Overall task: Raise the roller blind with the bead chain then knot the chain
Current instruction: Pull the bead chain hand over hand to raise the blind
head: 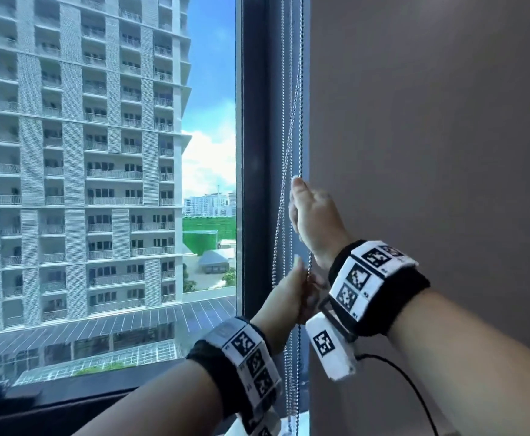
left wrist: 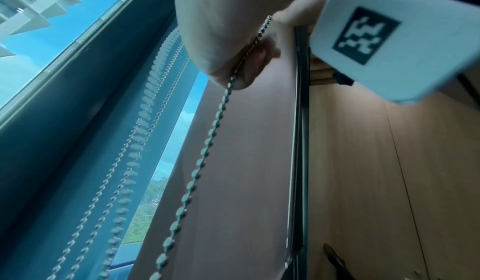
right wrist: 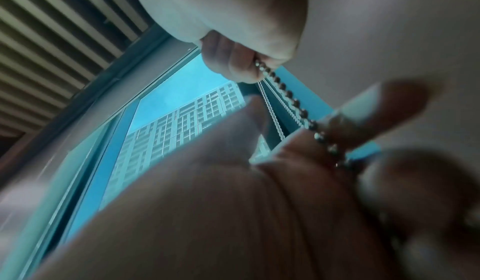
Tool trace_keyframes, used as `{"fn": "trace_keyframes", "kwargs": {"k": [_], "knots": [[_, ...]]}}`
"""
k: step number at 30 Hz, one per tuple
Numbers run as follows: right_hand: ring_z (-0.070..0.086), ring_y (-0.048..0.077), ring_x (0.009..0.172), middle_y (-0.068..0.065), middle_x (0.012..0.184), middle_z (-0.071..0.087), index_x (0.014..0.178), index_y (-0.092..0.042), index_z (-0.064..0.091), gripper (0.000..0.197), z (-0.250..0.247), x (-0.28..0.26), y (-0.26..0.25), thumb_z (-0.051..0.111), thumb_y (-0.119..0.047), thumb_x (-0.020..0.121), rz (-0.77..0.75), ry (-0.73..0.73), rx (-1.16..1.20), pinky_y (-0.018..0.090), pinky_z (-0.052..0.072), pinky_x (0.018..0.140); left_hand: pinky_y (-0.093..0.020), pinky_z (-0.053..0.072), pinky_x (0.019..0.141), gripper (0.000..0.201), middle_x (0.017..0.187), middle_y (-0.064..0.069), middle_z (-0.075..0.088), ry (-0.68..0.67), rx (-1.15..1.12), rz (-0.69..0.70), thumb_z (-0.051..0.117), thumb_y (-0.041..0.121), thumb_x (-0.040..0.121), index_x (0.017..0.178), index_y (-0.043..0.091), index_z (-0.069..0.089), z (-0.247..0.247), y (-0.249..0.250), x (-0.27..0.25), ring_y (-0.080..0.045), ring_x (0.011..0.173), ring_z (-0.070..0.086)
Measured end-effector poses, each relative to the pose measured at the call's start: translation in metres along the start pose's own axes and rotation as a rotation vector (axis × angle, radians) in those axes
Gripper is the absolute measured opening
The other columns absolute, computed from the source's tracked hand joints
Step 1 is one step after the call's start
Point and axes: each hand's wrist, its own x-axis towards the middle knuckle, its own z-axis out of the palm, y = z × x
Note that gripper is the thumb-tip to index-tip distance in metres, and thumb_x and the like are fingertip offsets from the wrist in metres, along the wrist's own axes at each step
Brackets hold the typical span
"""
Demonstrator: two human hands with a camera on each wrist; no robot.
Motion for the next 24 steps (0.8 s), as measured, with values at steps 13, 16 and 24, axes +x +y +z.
{"fn": "trace_keyframes", "kwargs": {"k": [13, 16, 24], "knots": [[0.028, 0.008, 0.047, -0.007, 0.053, 0.033, 0.060, -0.022, 0.034, 0.038, 0.000, -0.051, 0.055, 0.034, -0.040, 0.094, -0.003, -0.085, -0.100, 0.030, 0.027, 0.053, -0.027, 0.049, 0.063, 0.039, 0.083, -0.002, 0.062, -0.039, -0.062, 0.185, 0.033, 0.048, 0.098, 0.112, 0.017, 0.052, 0.000, 0.159, 0.049, -0.014, 0.069, 0.065], [0.048, 0.026, 0.055, 0.013, 0.061, 0.055, 0.074, -0.008, 0.056, 0.045, 0.003, -0.067, 0.068, 0.033, -0.041, 0.095, 0.056, -0.137, -0.107, 0.039, 0.043, 0.062, -0.018, 0.037, 0.044, 0.023, 0.067, 0.002, 0.050, 0.081, -0.097, 0.191, 0.039, 0.035, 0.100, 0.103, 0.017, 0.053, 0.010, 0.174, 0.060, -0.007, 0.042, 0.048], [0.043, 0.005, 0.045, -0.007, 0.047, 0.047, 0.107, 0.006, 0.055, 0.054, -0.005, -0.084, 0.078, 0.036, -0.043, 0.095, 0.231, -0.298, -0.051, 0.024, 0.043, 0.051, -0.016, 0.016, 0.037, 0.037, 0.050, 0.008, 0.029, 0.169, -0.014, 0.314, 0.036, 0.034, 0.099, 0.065, 0.023, 0.034, 0.005, 0.148, 0.062, -0.007, 0.036, 0.021]]}}
